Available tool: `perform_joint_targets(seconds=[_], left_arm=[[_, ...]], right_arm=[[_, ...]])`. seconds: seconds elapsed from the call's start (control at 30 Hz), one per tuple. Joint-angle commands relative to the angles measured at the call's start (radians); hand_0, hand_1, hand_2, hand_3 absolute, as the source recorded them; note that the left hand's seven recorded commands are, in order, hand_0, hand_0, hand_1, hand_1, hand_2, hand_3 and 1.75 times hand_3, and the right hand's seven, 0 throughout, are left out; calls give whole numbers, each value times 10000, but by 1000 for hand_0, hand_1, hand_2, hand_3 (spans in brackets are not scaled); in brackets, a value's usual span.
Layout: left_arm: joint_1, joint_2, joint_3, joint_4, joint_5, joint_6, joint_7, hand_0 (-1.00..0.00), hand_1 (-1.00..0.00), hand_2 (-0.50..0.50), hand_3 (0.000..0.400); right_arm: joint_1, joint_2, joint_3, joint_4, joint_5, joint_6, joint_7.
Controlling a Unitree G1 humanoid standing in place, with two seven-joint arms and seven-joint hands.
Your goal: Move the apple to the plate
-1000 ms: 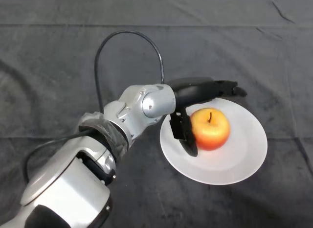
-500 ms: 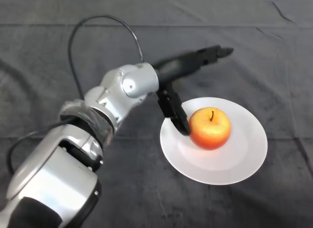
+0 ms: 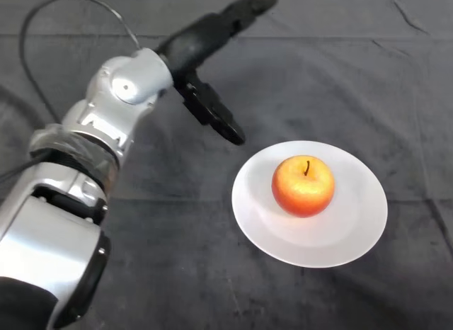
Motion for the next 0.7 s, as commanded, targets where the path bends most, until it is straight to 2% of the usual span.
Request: perform_joint_targets(seconds=[0.03, 0.33, 0.7], left_arm=[[119, 631, 374, 139, -252, -200, -131, 0, 0, 0, 0], [1177, 1316, 1281, 191, -908, -526, -398, 0, 0, 0, 0], [2364, 2319, 2456, 327, -1731, -511, -726, 0, 0, 0, 0]], right_arm=[[-78, -206, -39, 35, 182, -101, 67], [-75, -202, -37, 26, 181, -101, 64], [-71, -196, -35, 14, 179, -99, 58]])
